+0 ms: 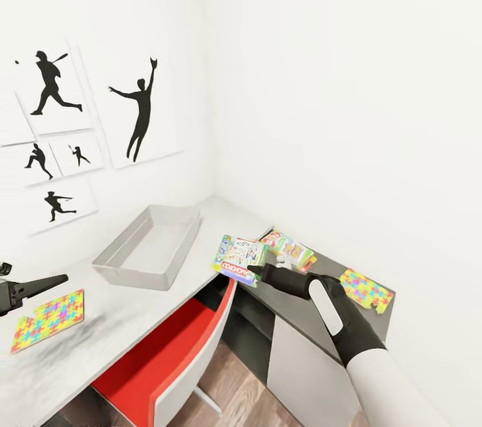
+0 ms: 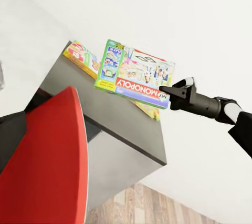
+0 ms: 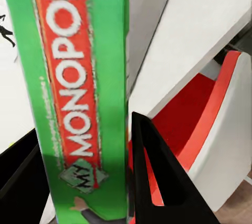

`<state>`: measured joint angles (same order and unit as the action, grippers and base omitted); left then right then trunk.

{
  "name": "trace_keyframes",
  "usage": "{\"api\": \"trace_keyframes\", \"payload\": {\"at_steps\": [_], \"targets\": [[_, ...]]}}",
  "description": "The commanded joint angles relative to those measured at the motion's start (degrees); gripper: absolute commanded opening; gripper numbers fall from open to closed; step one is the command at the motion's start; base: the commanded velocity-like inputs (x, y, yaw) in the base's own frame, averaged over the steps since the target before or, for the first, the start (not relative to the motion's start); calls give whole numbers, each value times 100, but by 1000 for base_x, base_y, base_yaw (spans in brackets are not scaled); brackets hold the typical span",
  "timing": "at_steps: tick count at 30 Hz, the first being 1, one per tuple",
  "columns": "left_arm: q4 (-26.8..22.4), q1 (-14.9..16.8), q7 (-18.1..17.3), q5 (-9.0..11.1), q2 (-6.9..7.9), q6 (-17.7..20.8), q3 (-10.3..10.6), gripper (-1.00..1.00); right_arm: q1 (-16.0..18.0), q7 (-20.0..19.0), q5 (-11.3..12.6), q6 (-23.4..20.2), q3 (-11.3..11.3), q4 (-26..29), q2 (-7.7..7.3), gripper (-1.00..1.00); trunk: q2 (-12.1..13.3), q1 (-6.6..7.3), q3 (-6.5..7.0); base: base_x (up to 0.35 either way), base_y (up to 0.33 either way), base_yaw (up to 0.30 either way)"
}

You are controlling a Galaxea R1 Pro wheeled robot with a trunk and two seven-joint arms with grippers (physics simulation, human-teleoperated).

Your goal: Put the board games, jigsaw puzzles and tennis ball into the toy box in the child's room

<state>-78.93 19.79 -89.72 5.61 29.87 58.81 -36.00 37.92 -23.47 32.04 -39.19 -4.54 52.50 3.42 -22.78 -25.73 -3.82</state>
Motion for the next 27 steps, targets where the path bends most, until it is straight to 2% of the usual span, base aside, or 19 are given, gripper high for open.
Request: {"api": "trace_keyframes", "payload": {"at_steps": [1, 7, 16, 27], "targets": [[0, 7, -28, -12, 1, 61, 0, 100, 5, -4, 40, -34, 6, 5, 1, -100, -14, -5, -13, 128, -4, 293], [0, 7, -28, -15, 1, 61, -3, 100, 5, -2, 40, -30, 5, 5, 1, -100, -14, -5, -13, 129, 23, 293], [0, 8, -28, -16, 1, 61, 0, 100, 5, 0, 40, -30, 5, 5, 1, -100, -14, -5, -13, 232, 136, 293], [0, 8, -28, -10, 1, 61, 3, 100, 5, 0, 40, -28, 3, 5, 1, -100, -14, -5, -13, 213, 10, 293]]}}
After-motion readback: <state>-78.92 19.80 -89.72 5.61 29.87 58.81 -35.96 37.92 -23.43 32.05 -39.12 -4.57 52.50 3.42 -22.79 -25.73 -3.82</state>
